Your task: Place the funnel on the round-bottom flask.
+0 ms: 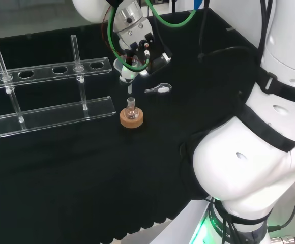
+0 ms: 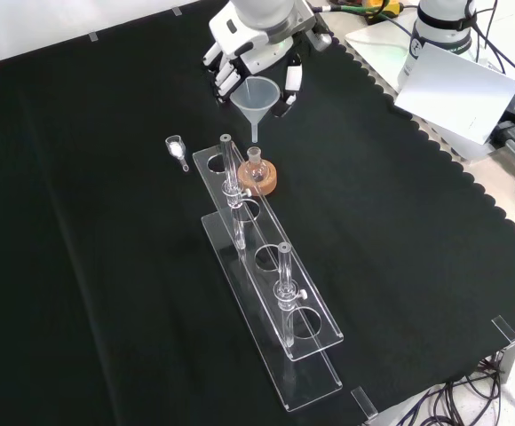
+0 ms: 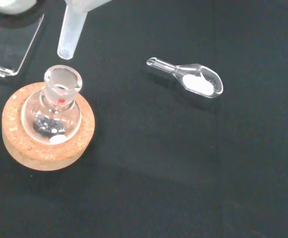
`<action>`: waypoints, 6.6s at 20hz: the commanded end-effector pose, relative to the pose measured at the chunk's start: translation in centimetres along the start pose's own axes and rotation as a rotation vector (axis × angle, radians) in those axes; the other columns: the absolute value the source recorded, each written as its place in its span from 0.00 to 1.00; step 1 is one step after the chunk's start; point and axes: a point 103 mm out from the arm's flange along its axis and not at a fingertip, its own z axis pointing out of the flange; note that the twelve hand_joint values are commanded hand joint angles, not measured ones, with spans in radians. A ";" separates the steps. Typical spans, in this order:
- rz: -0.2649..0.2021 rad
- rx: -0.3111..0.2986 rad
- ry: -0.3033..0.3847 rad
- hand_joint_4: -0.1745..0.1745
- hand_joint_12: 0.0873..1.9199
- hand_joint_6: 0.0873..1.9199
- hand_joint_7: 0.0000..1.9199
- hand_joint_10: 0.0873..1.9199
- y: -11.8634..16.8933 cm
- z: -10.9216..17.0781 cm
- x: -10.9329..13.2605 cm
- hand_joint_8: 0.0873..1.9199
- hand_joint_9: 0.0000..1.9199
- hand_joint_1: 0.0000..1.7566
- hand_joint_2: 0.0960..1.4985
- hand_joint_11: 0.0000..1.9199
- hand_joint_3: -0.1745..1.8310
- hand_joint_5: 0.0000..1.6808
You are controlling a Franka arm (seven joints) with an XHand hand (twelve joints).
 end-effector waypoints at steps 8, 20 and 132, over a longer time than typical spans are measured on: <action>-0.002 0.036 0.001 0.42 0.67 0.41 0.40 0.29 1.3 1.9 0.7 0.42 0.54 0.46 0.42 0.24 0.39 0.44; -0.016 0.042 0.008 0.42 0.67 0.41 0.40 0.29 1.3 2.7 0.7 0.42 0.54 0.46 0.42 0.24 0.39 0.44; -0.086 0.088 0.064 0.41 0.75 0.00 0.00 0.37 1.4 6.8 -0.1 0.17 0.04 0.33 0.39 0.06 0.28 0.08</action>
